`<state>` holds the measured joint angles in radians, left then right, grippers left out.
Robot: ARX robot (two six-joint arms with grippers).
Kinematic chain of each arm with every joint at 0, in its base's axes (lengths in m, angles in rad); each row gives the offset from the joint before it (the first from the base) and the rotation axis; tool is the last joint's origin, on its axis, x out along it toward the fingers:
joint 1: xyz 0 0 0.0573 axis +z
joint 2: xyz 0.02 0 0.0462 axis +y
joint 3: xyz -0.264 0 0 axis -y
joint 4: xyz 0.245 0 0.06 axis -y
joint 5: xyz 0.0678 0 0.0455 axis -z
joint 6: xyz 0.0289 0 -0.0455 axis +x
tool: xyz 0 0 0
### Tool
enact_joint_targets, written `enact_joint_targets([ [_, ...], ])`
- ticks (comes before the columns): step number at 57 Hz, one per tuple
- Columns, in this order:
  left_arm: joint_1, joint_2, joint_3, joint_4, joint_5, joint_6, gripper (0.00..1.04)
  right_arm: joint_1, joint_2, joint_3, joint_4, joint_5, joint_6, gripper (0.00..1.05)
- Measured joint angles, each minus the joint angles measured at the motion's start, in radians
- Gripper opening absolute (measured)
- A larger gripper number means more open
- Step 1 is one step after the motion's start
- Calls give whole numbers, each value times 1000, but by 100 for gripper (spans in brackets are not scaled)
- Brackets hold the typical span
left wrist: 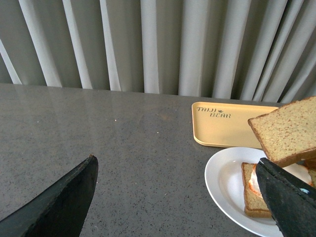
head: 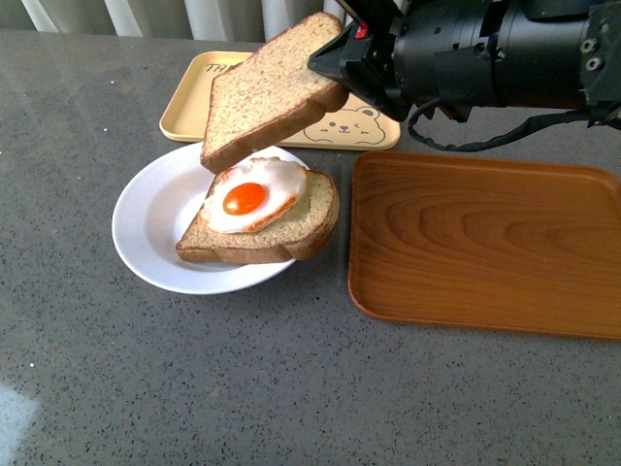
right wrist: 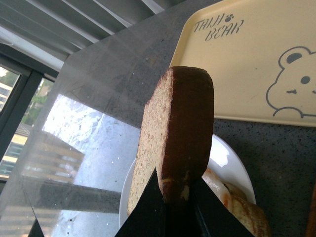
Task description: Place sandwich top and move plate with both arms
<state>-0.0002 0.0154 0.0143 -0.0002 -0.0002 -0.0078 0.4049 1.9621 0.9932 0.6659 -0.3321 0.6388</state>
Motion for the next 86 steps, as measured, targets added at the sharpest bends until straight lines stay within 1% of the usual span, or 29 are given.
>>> enact_joint_targets([
  [12, 0, 0, 0, 0, 0, 0, 96, 60, 27, -16, 25, 35, 39, 3],
  [22, 0, 0, 0, 0, 0, 0, 96, 92, 45, -47, 48, 76, 68, 3],
  [33, 0, 0, 0, 0, 0, 0, 96, 114, 73, -58, 56, 124, 89, 3],
  [66, 0, 0, 0, 0, 0, 0, 96, 164, 77, -114, 67, 205, 106, 3],
  [73, 0, 0, 0, 0, 0, 0, 96, 166, 77, -121, 67, 206, 104, 22],
  [75, 0, 0, 0, 0, 0, 0, 96, 167, 77, -122, 67, 206, 104, 29],
  [86, 0, 0, 0, 0, 0, 0, 96, 169, 76, -126, 66, 209, 104, 57],
])
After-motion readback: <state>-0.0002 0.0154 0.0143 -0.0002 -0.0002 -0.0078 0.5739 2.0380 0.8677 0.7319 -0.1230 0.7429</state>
